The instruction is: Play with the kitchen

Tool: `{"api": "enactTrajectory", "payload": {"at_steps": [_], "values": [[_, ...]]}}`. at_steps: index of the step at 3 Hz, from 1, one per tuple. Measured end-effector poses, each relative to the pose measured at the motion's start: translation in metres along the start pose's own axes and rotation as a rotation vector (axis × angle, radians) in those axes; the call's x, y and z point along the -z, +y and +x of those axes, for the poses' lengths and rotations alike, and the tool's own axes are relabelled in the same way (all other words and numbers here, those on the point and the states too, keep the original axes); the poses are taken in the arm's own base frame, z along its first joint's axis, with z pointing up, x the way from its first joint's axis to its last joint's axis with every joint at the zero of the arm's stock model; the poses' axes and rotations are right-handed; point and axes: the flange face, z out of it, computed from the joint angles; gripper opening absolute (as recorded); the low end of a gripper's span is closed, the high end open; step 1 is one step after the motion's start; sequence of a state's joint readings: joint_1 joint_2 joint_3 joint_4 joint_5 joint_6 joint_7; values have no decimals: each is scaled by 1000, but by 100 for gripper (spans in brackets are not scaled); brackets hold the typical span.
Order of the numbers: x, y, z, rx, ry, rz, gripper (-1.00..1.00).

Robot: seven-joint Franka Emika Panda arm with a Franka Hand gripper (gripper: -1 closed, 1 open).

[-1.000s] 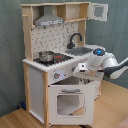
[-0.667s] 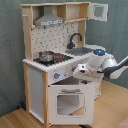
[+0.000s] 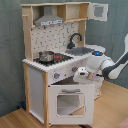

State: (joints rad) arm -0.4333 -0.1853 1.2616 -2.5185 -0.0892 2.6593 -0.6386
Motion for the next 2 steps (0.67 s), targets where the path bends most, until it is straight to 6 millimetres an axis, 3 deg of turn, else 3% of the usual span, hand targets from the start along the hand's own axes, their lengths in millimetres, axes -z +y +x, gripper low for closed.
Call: {"api": "enactTrajectory", "payload": {"at_steps": [2], "values": [[-21, -24, 14, 7, 101, 171, -100]]}}
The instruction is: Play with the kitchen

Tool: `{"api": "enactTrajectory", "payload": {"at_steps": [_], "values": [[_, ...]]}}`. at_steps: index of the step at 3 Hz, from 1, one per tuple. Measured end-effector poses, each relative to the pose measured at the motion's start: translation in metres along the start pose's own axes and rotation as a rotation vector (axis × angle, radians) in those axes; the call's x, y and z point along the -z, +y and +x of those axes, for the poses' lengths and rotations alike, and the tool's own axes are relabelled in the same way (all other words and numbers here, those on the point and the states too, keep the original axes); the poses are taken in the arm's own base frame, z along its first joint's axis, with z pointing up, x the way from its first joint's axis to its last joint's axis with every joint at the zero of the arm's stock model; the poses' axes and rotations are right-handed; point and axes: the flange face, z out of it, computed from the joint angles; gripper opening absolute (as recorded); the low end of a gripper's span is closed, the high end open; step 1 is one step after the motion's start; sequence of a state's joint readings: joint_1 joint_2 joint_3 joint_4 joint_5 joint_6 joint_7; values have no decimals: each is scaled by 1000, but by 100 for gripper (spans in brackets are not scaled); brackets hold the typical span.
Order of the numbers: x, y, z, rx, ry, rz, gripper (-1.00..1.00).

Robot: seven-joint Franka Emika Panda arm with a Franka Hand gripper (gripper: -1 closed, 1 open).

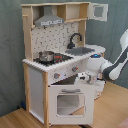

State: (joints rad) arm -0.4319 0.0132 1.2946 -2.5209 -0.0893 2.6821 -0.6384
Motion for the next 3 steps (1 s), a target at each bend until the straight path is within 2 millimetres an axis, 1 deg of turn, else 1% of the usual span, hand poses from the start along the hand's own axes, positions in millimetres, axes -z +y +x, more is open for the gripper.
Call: {"api": "enactTrajectory", "payload": {"at_steps": [1, 3], "values": [[-1, -33, 26, 21, 31, 46, -100], [10, -84, 66, -3, 58, 54, -100]]}}
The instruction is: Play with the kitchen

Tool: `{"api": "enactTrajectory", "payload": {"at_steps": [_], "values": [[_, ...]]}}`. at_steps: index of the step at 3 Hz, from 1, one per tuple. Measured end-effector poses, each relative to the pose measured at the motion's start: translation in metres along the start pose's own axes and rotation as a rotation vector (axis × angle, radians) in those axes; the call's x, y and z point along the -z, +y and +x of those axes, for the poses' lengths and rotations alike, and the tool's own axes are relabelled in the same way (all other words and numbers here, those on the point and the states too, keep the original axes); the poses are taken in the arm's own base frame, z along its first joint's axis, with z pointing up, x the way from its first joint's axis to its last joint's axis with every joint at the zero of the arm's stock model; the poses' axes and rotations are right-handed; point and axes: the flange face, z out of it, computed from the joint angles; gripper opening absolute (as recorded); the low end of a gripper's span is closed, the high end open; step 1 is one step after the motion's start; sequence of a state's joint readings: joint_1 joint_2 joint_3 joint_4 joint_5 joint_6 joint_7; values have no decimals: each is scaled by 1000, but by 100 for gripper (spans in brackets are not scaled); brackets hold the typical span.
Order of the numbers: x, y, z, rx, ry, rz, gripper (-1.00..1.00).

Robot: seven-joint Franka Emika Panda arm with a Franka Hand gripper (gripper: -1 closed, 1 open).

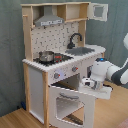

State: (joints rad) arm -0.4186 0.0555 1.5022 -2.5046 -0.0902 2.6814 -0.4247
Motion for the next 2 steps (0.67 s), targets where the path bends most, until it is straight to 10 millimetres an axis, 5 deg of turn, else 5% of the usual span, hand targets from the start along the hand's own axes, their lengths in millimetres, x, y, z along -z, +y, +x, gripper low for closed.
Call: {"api": "enactTrajectory", "payload": {"at_steps": [2], "values": [[1, -33, 15, -100, -17, -12, -100]]}}
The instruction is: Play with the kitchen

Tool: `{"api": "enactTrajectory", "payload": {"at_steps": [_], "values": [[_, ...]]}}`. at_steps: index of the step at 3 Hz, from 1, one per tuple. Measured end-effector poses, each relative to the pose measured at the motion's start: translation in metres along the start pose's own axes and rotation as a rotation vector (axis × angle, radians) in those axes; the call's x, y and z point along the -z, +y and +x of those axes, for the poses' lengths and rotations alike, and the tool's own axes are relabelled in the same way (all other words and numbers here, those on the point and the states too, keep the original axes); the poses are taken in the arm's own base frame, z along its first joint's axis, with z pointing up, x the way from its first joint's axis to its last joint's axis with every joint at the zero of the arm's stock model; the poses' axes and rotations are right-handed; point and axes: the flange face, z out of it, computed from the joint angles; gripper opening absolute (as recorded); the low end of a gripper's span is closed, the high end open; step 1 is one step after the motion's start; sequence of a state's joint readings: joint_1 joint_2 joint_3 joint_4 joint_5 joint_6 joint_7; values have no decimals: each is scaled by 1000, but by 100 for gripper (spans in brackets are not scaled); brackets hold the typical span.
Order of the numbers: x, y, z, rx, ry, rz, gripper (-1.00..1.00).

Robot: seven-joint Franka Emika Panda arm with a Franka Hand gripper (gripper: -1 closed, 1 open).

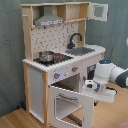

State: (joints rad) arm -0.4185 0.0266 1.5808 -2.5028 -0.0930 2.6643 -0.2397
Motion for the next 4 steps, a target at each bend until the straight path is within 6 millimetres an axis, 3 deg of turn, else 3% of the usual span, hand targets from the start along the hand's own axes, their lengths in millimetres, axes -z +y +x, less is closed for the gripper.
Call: {"api": "enactTrajectory", "payload": {"at_steps": [1, 2, 4], "values": [[0, 1, -1, -33, -23, -26, -100], [0, 1, -1, -40, -28, -33, 100], [9, 7, 10, -113, -55, -134, 100]]}}
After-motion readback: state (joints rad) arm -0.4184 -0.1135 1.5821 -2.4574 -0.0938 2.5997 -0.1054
